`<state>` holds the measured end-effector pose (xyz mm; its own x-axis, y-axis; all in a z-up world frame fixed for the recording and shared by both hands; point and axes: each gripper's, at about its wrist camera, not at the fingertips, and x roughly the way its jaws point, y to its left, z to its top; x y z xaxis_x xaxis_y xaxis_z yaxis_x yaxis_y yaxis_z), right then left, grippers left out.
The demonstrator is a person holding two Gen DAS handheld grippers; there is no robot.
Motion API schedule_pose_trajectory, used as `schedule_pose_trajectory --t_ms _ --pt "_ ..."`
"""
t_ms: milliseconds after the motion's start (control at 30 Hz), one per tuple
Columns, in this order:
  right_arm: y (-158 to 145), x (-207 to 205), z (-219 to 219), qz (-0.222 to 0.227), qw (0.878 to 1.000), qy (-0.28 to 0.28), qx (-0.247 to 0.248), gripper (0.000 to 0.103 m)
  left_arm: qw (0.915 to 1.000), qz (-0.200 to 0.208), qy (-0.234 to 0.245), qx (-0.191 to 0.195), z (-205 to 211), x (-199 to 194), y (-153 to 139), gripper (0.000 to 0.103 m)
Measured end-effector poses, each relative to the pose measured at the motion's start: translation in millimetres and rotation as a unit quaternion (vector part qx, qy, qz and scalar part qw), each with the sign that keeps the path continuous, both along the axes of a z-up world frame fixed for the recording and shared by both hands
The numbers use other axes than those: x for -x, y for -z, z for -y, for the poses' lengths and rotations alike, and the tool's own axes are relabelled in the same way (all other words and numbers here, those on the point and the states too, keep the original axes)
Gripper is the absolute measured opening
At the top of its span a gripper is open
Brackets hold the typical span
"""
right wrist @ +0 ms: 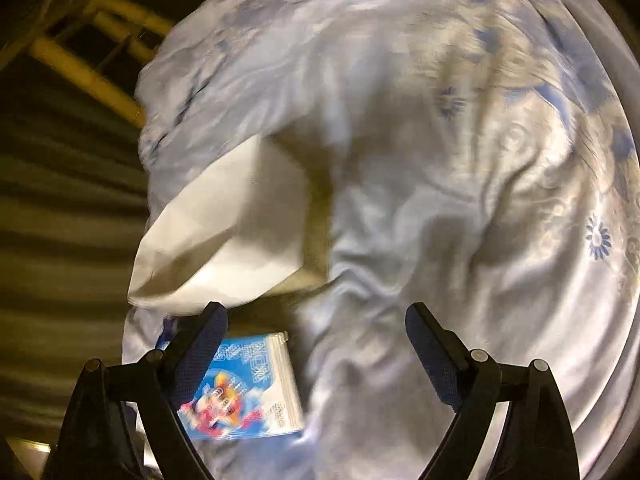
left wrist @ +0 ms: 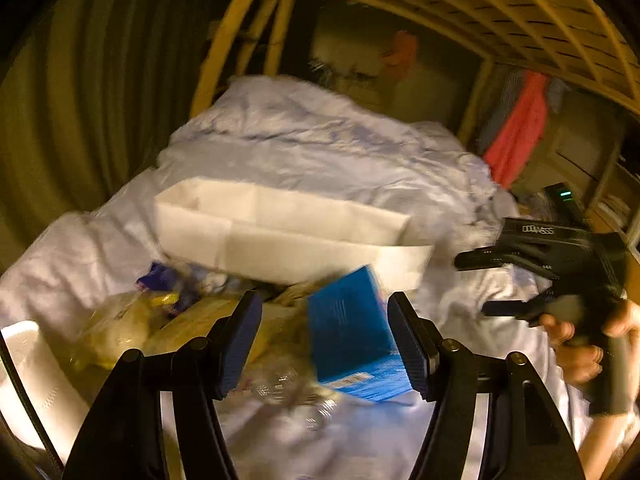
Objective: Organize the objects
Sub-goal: 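Grasp the blue band-aid box with the right gripper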
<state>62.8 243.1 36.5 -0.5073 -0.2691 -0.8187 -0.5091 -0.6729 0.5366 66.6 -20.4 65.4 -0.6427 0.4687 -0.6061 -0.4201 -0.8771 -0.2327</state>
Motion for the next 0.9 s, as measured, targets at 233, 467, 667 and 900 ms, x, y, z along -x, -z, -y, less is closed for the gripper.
schedule_pose_trajectory --t_ms 233,467,667,900 --pt "-3.6 26.4 39.4 -0.016 0.991 -0.106 0.075 0.091 0.9987 0.034 -0.017 0.035 4.9 12.5 11.5 0.06" --pt "38.5 45.8 36.1 0.006 0.982 -0.136 0.133 0.091 0.9959 0.043 0.004 0.08 -7.5 11.1 24.0 0.06" --pt "73.4 48.6 19.1 -0.02 0.955 -0.136 0.264 0.093 0.9887 0.039 -0.01 0.144 -19.9 12.2 38.3 0.06" --pt "46.3 52.1 45.3 -0.014 0.969 -0.171 0.18 0.093 0.9893 0.04 -0.009 0.14 -18.1 12.4 37.1 0.053"
